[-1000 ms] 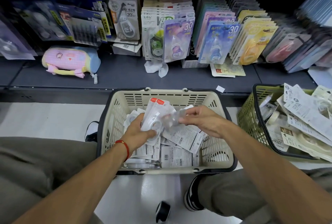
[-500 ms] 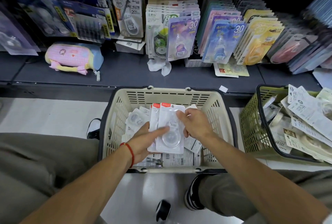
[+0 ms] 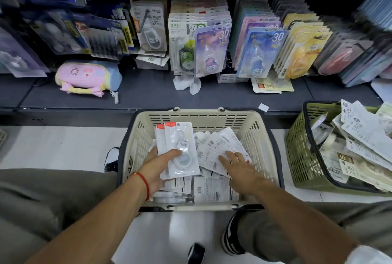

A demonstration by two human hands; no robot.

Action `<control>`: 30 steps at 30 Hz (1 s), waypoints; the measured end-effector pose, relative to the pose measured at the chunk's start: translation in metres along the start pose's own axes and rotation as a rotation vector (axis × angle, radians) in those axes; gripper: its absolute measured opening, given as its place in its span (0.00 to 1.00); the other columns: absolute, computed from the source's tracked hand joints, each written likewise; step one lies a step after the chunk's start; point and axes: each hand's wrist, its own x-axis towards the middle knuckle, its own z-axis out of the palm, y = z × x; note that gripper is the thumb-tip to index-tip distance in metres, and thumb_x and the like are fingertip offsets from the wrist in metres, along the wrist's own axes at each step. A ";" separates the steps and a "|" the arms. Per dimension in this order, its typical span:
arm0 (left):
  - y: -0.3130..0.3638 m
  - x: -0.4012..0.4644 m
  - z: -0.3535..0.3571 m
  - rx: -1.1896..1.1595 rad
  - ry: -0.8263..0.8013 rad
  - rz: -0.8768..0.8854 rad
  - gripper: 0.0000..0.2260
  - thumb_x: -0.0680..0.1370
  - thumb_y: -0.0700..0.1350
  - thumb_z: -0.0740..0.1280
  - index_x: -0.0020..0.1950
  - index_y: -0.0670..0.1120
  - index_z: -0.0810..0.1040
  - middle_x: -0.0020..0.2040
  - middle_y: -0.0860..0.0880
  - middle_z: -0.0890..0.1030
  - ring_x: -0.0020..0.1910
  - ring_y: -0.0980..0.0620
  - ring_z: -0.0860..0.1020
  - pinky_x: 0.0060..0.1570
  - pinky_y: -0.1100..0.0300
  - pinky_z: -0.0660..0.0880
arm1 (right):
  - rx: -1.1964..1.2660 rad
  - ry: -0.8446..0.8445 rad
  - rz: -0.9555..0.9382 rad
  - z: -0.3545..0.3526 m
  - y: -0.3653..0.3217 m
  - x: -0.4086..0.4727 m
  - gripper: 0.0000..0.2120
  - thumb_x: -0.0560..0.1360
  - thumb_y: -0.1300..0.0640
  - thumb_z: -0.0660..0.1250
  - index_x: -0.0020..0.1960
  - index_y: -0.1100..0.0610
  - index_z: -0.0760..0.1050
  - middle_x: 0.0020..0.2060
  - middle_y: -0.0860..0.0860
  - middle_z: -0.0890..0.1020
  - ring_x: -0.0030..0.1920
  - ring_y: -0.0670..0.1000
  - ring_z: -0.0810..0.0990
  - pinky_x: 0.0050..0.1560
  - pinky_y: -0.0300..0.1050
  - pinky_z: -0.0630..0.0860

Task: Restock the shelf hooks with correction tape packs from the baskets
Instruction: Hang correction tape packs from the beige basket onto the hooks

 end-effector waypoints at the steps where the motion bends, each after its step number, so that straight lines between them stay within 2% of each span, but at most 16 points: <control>1: 0.002 0.001 0.000 -0.003 -0.005 0.006 0.22 0.77 0.38 0.75 0.71 0.48 0.77 0.62 0.41 0.85 0.60 0.38 0.84 0.49 0.42 0.84 | 0.071 0.012 -0.034 -0.008 0.005 -0.001 0.36 0.81 0.58 0.66 0.85 0.54 0.54 0.82 0.56 0.57 0.80 0.58 0.56 0.79 0.56 0.62; 3: 0.007 0.002 -0.003 -0.023 -0.015 0.014 0.22 0.77 0.38 0.74 0.70 0.49 0.78 0.61 0.41 0.86 0.59 0.37 0.84 0.44 0.44 0.84 | 0.313 0.121 0.013 -0.025 0.010 -0.005 0.20 0.84 0.55 0.63 0.76 0.54 0.72 0.72 0.55 0.76 0.71 0.55 0.72 0.70 0.48 0.72; 4: 0.011 0.003 -0.005 -0.036 -0.021 0.013 0.22 0.77 0.38 0.75 0.70 0.50 0.78 0.61 0.42 0.86 0.59 0.37 0.84 0.45 0.42 0.84 | 0.463 0.218 0.095 -0.035 0.012 -0.007 0.12 0.85 0.54 0.64 0.67 0.53 0.79 0.61 0.53 0.83 0.61 0.53 0.80 0.58 0.43 0.77; 5: 0.014 0.004 -0.007 -0.048 -0.034 0.010 0.23 0.76 0.39 0.75 0.70 0.52 0.78 0.61 0.42 0.86 0.59 0.36 0.84 0.47 0.39 0.84 | 0.622 0.299 0.178 -0.047 0.014 -0.007 0.06 0.84 0.53 0.66 0.55 0.51 0.82 0.48 0.50 0.85 0.49 0.51 0.83 0.44 0.37 0.78; 6: 0.019 0.005 -0.010 -0.059 -0.056 0.000 0.24 0.76 0.40 0.76 0.70 0.53 0.78 0.62 0.41 0.85 0.60 0.35 0.84 0.49 0.35 0.83 | 0.765 0.366 0.242 -0.059 0.016 -0.008 0.07 0.83 0.51 0.69 0.47 0.50 0.82 0.38 0.46 0.84 0.40 0.48 0.82 0.34 0.33 0.74; 7: 0.023 0.005 -0.012 -0.071 -0.089 -0.013 0.25 0.75 0.41 0.77 0.70 0.53 0.78 0.64 0.41 0.85 0.60 0.34 0.84 0.51 0.32 0.82 | 0.888 0.411 0.276 -0.071 0.019 -0.008 0.09 0.81 0.50 0.71 0.43 0.50 0.81 0.33 0.44 0.82 0.35 0.46 0.81 0.31 0.32 0.72; 10: 0.036 0.004 -0.012 -0.106 -0.181 -0.025 0.28 0.74 0.41 0.79 0.72 0.54 0.76 0.66 0.40 0.83 0.60 0.31 0.83 0.52 0.30 0.80 | 1.108 0.502 0.200 -0.116 0.028 -0.015 0.07 0.79 0.49 0.74 0.46 0.53 0.84 0.37 0.44 0.85 0.39 0.44 0.81 0.43 0.41 0.76; 12: 0.047 0.003 -0.008 -0.087 -0.205 0.000 0.29 0.74 0.42 0.79 0.72 0.55 0.76 0.67 0.41 0.83 0.60 0.32 0.84 0.53 0.31 0.81 | 1.143 0.574 0.096 -0.152 0.030 -0.020 0.10 0.78 0.50 0.75 0.47 0.57 0.85 0.38 0.48 0.84 0.37 0.45 0.79 0.44 0.46 0.75; 14: 0.063 -0.001 -0.001 -0.023 -0.232 0.035 0.30 0.74 0.43 0.78 0.74 0.55 0.74 0.66 0.42 0.83 0.61 0.34 0.84 0.53 0.34 0.82 | 1.199 0.552 -0.019 -0.186 0.023 -0.026 0.14 0.77 0.47 0.74 0.46 0.59 0.85 0.37 0.51 0.83 0.37 0.48 0.78 0.44 0.47 0.74; 16: 0.080 -0.005 0.010 0.061 -0.284 0.067 0.30 0.74 0.44 0.78 0.74 0.56 0.73 0.66 0.44 0.84 0.61 0.37 0.85 0.53 0.37 0.82 | 1.162 0.505 -0.122 -0.215 0.008 -0.029 0.14 0.77 0.46 0.74 0.44 0.58 0.85 0.36 0.51 0.82 0.37 0.47 0.78 0.42 0.45 0.74; 18: 0.099 -0.011 0.020 0.110 -0.356 0.081 0.30 0.75 0.44 0.79 0.74 0.58 0.72 0.66 0.45 0.84 0.62 0.38 0.84 0.53 0.38 0.82 | 1.080 0.517 -0.201 -0.240 -0.011 -0.029 0.10 0.77 0.49 0.75 0.44 0.55 0.86 0.37 0.51 0.85 0.36 0.44 0.79 0.40 0.40 0.75; 21: 0.128 -0.021 0.033 0.130 -0.563 0.111 0.31 0.77 0.44 0.77 0.77 0.60 0.71 0.73 0.46 0.79 0.70 0.37 0.79 0.60 0.32 0.78 | 0.885 0.672 -0.237 -0.273 -0.037 -0.025 0.10 0.76 0.46 0.77 0.46 0.53 0.85 0.40 0.50 0.87 0.36 0.38 0.79 0.39 0.33 0.73; 24: 0.162 -0.035 0.041 0.117 -0.687 0.157 0.39 0.69 0.48 0.84 0.77 0.58 0.71 0.73 0.45 0.78 0.69 0.39 0.79 0.61 0.34 0.79 | 0.684 0.851 -0.222 -0.305 -0.052 -0.024 0.13 0.74 0.39 0.76 0.46 0.49 0.84 0.38 0.43 0.84 0.39 0.40 0.79 0.39 0.34 0.71; 27: 0.193 -0.047 0.050 0.155 -0.700 0.249 0.44 0.64 0.49 0.87 0.77 0.56 0.71 0.71 0.44 0.81 0.64 0.42 0.82 0.55 0.42 0.83 | 0.614 0.939 -0.248 -0.336 -0.062 -0.021 0.15 0.73 0.39 0.77 0.45 0.51 0.83 0.38 0.43 0.82 0.40 0.42 0.78 0.38 0.34 0.68; 30: 0.218 -0.051 0.056 0.137 -0.658 0.350 0.47 0.62 0.48 0.88 0.77 0.55 0.71 0.71 0.43 0.80 0.67 0.40 0.81 0.55 0.43 0.83 | 0.715 0.966 -0.264 -0.358 -0.068 -0.016 0.15 0.73 0.40 0.77 0.52 0.49 0.81 0.46 0.45 0.80 0.46 0.42 0.76 0.43 0.33 0.68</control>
